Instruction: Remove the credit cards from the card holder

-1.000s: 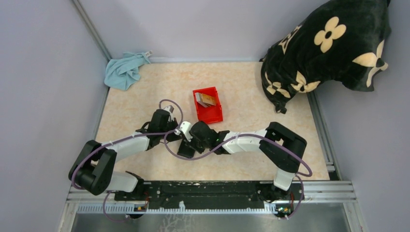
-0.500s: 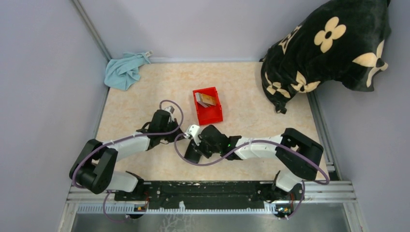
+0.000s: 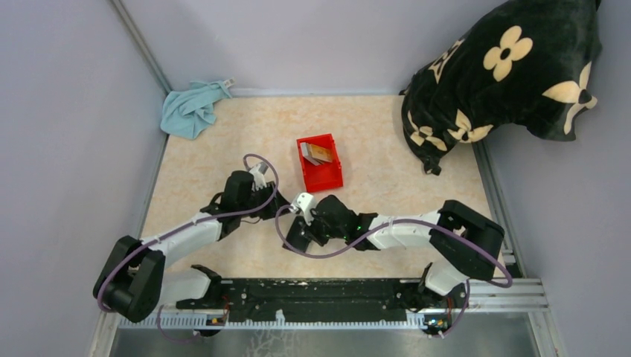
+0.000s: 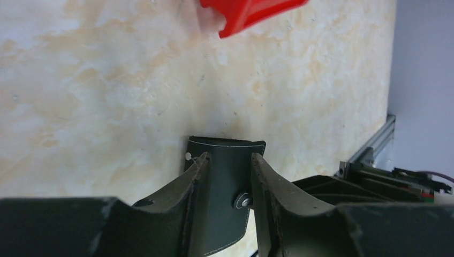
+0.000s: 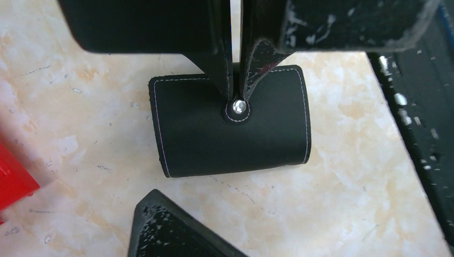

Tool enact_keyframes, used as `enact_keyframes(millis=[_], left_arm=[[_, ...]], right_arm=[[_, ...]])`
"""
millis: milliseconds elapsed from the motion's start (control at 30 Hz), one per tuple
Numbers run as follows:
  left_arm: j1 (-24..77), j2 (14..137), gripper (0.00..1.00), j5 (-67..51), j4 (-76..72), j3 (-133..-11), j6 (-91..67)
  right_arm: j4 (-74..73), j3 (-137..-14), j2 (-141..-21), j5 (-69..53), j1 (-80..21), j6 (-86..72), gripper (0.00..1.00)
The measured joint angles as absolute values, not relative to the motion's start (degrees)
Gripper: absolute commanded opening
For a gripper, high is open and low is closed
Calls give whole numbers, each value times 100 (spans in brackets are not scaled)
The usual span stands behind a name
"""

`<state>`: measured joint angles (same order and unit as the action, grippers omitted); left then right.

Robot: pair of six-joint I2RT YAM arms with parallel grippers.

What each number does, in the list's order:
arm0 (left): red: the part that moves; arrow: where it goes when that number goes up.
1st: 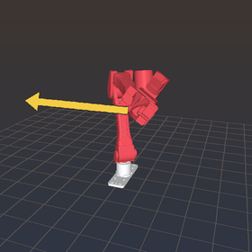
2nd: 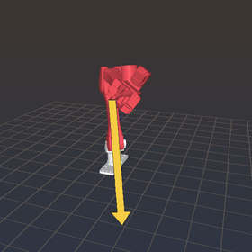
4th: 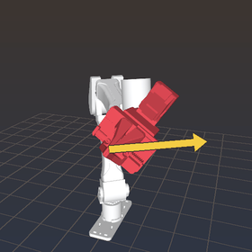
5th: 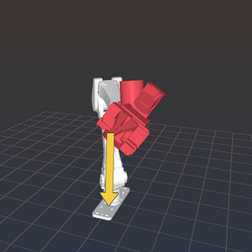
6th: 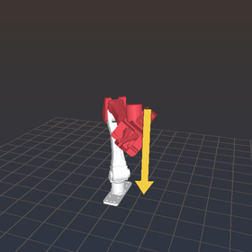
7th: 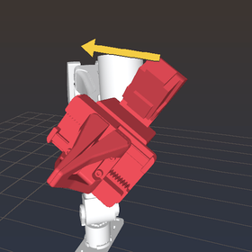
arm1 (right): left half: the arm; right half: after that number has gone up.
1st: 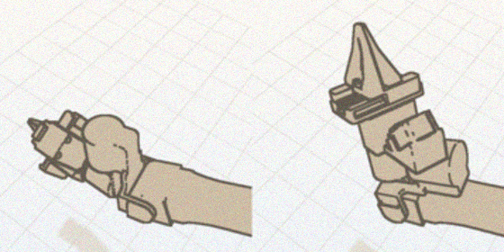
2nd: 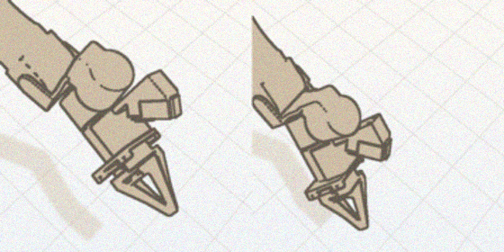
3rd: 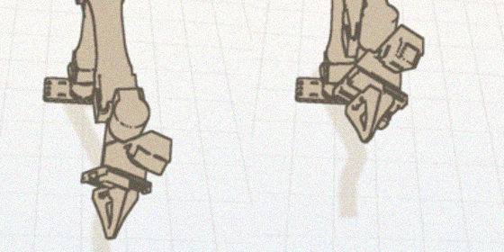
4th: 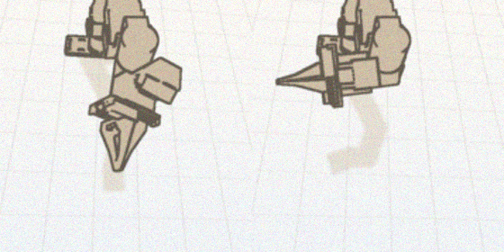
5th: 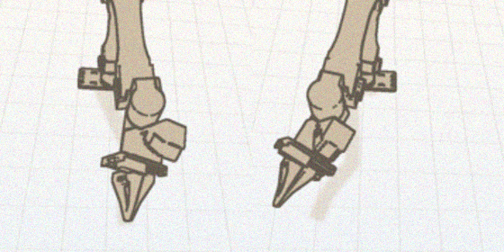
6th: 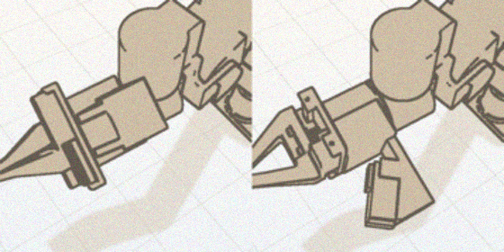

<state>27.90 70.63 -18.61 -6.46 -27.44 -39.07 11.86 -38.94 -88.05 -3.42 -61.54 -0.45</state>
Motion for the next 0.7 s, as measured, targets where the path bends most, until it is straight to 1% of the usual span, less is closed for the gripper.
enact_keyframes(millis=[300, 700], left_arm=[[2805, 6722, 37, -2272, -773, -2152, -4128], [2856, 6337, 37, -2342, -738, -2067, -4246]], right_arm=[[2049, -3413, -8134, -1133, -5767, -563, 0], [2344, -3330, -8066, -1470, -5647, -843, 0]])
